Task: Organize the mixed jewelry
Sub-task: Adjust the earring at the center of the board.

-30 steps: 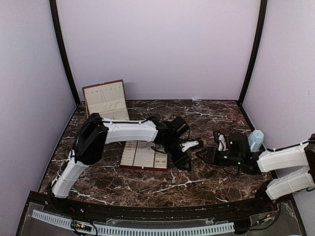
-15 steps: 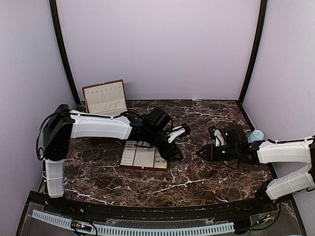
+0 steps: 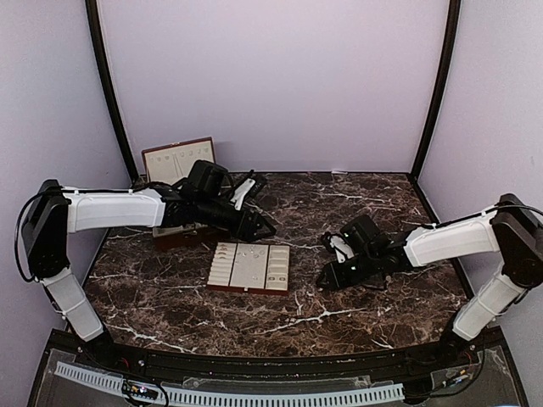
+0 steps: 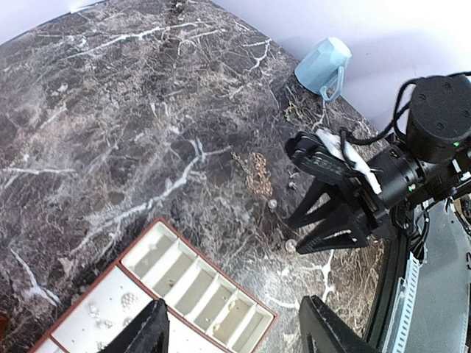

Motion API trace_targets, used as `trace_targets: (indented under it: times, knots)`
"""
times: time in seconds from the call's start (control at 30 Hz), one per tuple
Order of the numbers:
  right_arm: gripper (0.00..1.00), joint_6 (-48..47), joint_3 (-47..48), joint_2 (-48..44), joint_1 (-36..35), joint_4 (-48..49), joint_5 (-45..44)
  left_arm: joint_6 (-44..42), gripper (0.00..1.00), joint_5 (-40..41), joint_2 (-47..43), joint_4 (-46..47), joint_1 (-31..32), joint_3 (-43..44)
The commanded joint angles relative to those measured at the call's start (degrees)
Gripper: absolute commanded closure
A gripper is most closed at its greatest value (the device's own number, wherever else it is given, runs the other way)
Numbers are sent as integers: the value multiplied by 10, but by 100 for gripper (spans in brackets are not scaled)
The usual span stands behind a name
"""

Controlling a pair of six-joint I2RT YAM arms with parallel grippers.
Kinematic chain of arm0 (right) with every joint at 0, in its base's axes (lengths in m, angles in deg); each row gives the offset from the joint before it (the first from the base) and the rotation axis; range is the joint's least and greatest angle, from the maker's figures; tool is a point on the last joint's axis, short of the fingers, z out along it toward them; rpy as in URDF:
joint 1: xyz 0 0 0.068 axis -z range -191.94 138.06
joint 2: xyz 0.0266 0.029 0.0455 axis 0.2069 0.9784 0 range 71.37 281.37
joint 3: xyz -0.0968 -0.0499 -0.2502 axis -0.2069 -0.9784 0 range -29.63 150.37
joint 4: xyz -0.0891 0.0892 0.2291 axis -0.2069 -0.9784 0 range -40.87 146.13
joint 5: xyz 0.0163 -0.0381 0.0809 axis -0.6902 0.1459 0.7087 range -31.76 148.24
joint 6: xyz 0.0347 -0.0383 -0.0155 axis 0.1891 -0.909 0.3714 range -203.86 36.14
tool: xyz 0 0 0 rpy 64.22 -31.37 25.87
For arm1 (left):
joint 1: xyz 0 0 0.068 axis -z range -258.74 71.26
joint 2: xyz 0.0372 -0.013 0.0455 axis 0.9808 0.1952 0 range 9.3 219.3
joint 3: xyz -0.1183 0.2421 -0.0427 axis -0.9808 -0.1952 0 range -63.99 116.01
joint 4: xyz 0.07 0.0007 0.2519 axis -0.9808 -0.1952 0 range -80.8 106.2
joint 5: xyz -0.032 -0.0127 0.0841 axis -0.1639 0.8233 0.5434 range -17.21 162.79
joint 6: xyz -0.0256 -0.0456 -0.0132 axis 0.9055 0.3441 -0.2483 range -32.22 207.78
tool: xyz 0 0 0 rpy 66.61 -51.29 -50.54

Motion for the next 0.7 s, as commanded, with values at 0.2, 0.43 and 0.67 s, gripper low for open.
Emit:
trace_targets:
  times: [0.2, 0.43, 0.67]
  knots:
    - [67, -36, 58, 75, -4, -21, 19, 2, 36, -19, -41, 9, -7, -29]
    - [68, -21, 50, 64, -4, -38, 37, -7, 36, -18, -36, 5, -12, -29]
    - [67, 28, 21, 42, -8, -30, 50, -11, 36, -20, -29, -1, -13, -26]
